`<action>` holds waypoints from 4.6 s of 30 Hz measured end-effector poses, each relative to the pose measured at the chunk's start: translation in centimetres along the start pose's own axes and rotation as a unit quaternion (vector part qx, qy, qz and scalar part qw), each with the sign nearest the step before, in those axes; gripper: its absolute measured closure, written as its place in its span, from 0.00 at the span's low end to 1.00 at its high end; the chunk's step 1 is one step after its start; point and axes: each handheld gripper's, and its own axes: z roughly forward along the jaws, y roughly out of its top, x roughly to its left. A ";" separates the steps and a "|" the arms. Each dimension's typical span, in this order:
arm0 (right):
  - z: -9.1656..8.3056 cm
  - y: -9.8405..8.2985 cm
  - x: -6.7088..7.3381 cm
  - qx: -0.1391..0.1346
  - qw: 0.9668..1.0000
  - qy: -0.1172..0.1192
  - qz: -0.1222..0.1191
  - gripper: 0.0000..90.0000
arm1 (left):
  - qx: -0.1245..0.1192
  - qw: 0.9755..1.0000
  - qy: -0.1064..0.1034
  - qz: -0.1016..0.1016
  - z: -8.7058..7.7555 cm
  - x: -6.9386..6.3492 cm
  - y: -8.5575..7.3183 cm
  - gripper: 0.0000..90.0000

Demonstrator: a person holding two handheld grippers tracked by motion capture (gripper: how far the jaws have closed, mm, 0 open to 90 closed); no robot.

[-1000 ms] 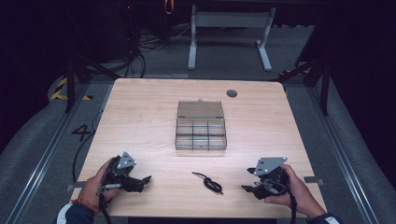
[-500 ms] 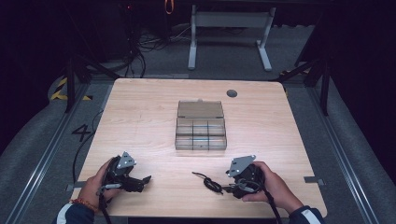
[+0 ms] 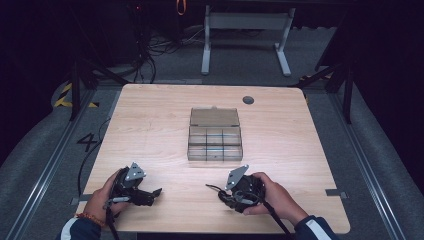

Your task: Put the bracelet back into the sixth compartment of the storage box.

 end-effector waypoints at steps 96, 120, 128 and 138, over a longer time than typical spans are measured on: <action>-6.4 1.2 -10.3 -0.010 0.997 -0.062 0.033 0.84 | 0.001 1.000 0.000 0.002 -0.1 0.0 0.0 0.00; -2.3 4.1 -13.0 0.036 0.997 -0.049 0.054 0.84 | 0.001 1.000 -0.001 0.000 0.0 0.0 0.0 0.00; -0.7 4.3 -13.8 0.048 0.996 -0.047 0.063 0.84 | 0.001 1.000 -0.001 0.000 0.0 0.0 0.0 0.00; 0.2 4.3 -14.4 0.058 0.994 -0.040 0.081 0.84 | 0.001 1.000 0.000 0.002 -0.1 0.0 0.0 0.00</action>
